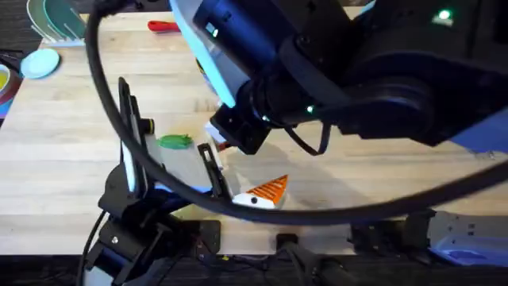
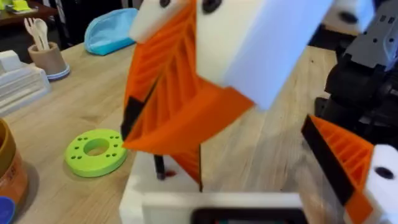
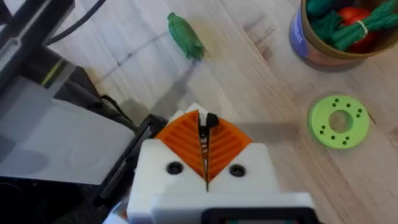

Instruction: Pick up the gripper from the table and insert it into the empty holder that is missing its gripper. Then pick up a screw, insert it into the mounting hole, and use the screwdriver to tighten it. Finally, clean up the table by picking up the vegetable and placing it into the bucket.

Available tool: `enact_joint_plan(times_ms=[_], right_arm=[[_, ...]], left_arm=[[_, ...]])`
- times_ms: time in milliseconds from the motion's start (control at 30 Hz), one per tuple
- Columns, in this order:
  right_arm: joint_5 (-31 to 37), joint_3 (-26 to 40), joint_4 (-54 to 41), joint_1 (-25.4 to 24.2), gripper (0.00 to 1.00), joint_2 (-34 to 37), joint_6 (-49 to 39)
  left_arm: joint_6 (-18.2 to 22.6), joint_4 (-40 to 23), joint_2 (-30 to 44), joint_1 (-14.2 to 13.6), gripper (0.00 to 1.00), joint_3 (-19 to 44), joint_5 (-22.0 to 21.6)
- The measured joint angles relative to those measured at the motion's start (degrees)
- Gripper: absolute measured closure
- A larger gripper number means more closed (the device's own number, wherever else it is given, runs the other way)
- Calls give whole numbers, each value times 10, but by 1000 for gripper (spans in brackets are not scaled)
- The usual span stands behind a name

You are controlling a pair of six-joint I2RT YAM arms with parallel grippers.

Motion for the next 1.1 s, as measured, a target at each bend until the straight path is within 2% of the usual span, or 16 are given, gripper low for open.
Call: enact_joint_plan(times_ms=[633,1100], right_arm=[[0,1,-27,0,996,-5,-7],[0,1,-44,0,996,-36,-9]], left_arm=[[-2,0,0,0,8,0,0],[0,0,0,0,8,0,0]])
